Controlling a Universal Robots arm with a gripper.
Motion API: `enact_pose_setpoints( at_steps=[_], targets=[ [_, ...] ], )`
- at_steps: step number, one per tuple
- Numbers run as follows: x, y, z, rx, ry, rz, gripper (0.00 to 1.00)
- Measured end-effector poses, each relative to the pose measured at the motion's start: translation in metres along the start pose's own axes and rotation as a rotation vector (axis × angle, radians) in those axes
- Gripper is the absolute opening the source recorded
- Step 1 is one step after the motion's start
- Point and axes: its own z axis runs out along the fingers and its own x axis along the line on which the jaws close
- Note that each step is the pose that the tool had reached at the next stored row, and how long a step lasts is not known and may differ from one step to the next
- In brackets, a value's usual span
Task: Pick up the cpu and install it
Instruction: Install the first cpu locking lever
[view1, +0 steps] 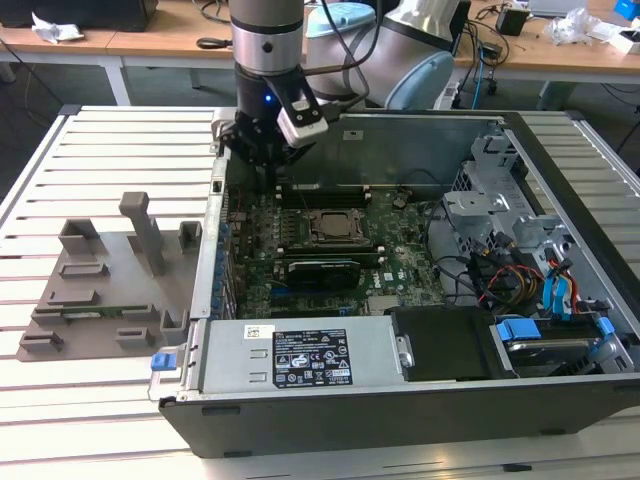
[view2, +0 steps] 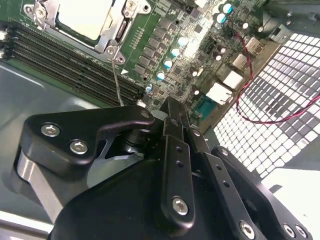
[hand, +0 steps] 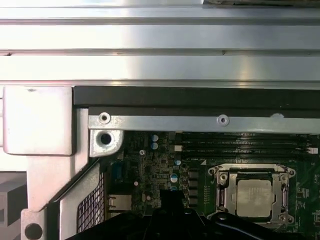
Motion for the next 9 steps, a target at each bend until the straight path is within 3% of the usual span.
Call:
enact_pose_setpoints(
  at_steps=[3,5,9],
  targets=[
    [-0.0027,0.0019,0.0006,-0.0167,0.0004,0.0,0.11],
    [-0.0059,0.002,0.001,-0.0208,0.0013,0.0,0.11],
    [-0.0204,0.0021,0.0019,-0.0264,0.0089,-0.001,0.11]
  ],
)
